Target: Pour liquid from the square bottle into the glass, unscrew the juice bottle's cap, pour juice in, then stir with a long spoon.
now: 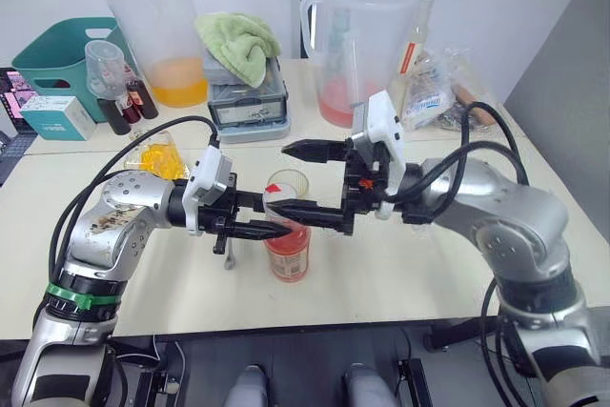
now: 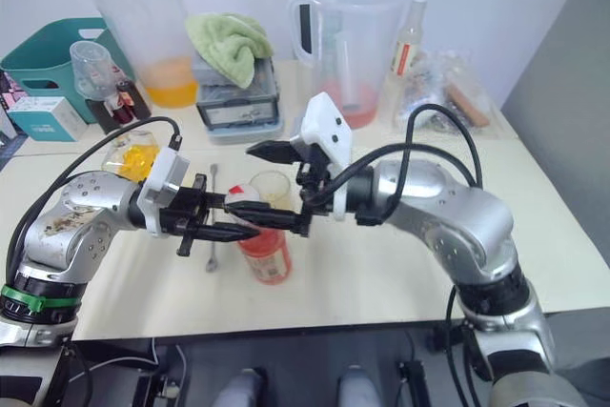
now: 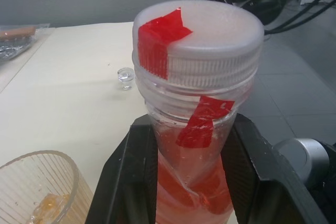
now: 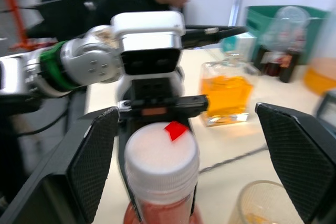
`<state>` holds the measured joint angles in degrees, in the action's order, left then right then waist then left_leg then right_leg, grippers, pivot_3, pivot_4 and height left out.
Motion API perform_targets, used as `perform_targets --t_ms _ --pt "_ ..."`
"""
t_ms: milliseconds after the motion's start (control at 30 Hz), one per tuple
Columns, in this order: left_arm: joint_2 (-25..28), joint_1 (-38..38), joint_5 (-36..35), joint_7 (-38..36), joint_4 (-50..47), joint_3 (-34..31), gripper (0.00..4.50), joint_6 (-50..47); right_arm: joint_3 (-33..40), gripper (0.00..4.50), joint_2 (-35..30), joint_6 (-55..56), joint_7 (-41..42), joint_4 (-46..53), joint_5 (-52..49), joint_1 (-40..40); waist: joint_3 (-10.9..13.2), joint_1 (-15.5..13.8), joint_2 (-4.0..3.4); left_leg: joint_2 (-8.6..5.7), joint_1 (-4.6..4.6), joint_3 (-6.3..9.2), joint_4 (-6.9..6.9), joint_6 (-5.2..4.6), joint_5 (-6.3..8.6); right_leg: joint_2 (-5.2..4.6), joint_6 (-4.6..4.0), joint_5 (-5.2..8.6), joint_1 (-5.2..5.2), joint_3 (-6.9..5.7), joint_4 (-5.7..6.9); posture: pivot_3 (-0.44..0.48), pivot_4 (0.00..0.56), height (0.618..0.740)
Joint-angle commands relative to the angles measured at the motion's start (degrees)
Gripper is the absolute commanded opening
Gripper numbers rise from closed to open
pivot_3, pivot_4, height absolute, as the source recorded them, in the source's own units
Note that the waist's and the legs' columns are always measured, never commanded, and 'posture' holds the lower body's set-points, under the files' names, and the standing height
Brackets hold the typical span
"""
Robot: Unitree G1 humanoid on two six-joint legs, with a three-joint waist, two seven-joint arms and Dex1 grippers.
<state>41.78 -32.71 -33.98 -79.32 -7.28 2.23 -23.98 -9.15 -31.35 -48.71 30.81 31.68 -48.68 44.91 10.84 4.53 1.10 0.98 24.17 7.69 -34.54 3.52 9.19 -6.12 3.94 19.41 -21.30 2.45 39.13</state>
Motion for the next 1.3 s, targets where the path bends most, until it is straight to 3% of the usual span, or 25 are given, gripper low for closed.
perform_targets --t_ms 33,400,633,1000,1300 --pt "0.5 1.0 -0.1 -0.8 -0.5 0.7 1.33 -1.2 4.5 4.41 0.0 -4.4 -6.4 4.9 -2.2 -0.6 0.0 -0.5 0.0 0.0 0.01 0.0 -0.04 0.0 0.0 0.0 0.0 0.0 0.01 0.0 -0.01 0.0 0.15 0.74" --pt "-0.2 -0.5 0.6 -1.7 1.3 2.0 1.33 -0.6 2.3 4.41 -0.1 -7.3 -4.3 6.8 -3.7 -0.8 0.0 -0.5 0.0 0.0 0.02 -0.01 -0.05 -0.02 0.01 0.0 0.0 0.0 0.02 0.0 -0.04 0.0 0.15 0.74" --pt "-0.8 -1.1 1.0 -2.4 2.3 2.4 1.33 0.1 -1.1 4.41 1.5 -7.0 -6.5 6.7 0.8 -0.1 0.0 -0.5 0.0 -0.01 0.01 -0.01 -0.05 -0.02 0.01 0.0 0.0 0.0 0.03 0.0 -0.04 0.0 0.15 0.74" --pt "-0.6 -1.5 1.3 -3.3 3.5 2.3 1.33 0.7 -0.4 4.41 3.5 -8.5 -9.6 8.1 2.2 -0.5 0.0 -0.5 0.0 0.0 0.01 0.0 -0.05 -0.02 0.01 0.0 0.0 0.0 0.03 0.0 -0.04 0.0 0.15 0.74" --pt "-0.4 -1.6 1.4 -4.0 4.1 2.4 1.33 1.1 0.2 1.7 4.2 -9.6 -10.3 8.8 2.7 -0.7 0.0 -0.5 0.0 0.0 0.01 0.0 -0.05 -0.02 0.01 0.0 0.0 0.0 0.03 0.0 -0.04 0.0 0.15 0.74"
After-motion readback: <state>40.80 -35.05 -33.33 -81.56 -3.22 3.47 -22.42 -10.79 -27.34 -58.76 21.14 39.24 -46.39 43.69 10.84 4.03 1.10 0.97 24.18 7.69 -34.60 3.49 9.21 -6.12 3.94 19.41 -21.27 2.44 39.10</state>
